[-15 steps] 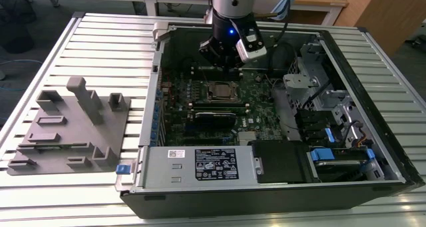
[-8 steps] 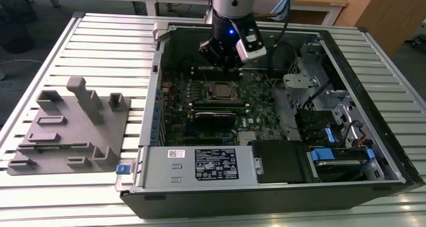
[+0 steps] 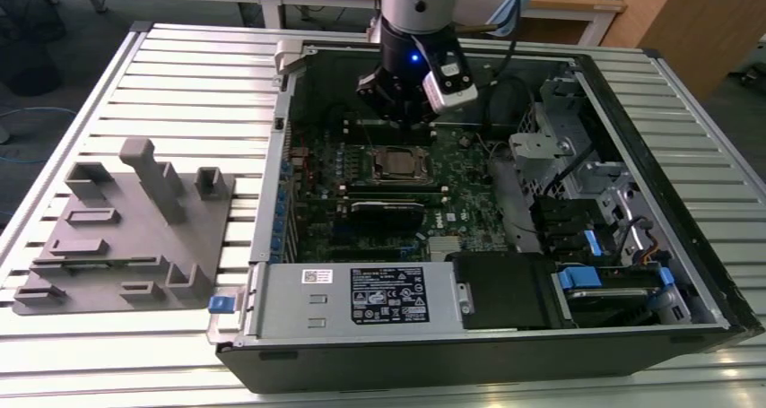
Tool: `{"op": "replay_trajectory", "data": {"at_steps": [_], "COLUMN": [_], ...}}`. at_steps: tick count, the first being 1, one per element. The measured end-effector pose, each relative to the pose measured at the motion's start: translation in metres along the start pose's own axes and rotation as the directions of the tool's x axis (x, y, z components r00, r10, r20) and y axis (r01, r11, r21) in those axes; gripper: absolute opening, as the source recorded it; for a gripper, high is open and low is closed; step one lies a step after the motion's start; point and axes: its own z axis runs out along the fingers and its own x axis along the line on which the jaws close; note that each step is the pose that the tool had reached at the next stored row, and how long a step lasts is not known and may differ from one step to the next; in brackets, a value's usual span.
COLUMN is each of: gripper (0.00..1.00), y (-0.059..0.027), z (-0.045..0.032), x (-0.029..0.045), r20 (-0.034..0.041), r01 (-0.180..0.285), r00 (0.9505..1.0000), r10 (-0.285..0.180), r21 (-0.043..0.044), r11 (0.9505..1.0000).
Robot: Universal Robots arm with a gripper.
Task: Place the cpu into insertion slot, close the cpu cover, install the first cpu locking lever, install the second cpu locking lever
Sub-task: 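Close the cpu cover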
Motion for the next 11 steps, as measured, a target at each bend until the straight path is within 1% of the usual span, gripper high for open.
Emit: {"op": "replay_trajectory", "data": {"at_steps": [2, 7, 11], "gripper": [0.1, 0.1, 0.1], "y": [-0.0003, -0.0004, -0.0008], "z": [0.0004, 0.0004, 0.0013], "x": [0.0026, 0.0032, 0.0064], "r20": [0.0, 0.0001, 0.0002], "r01": [0.0, 0.0, 0.0], "r00": [1.0, 1.0, 1.0], "r10": [0.0, 0.0, 0.0], "r21": [0.0, 0.0, 0.0001], "r11": [1.0, 1.0, 1.0]}}
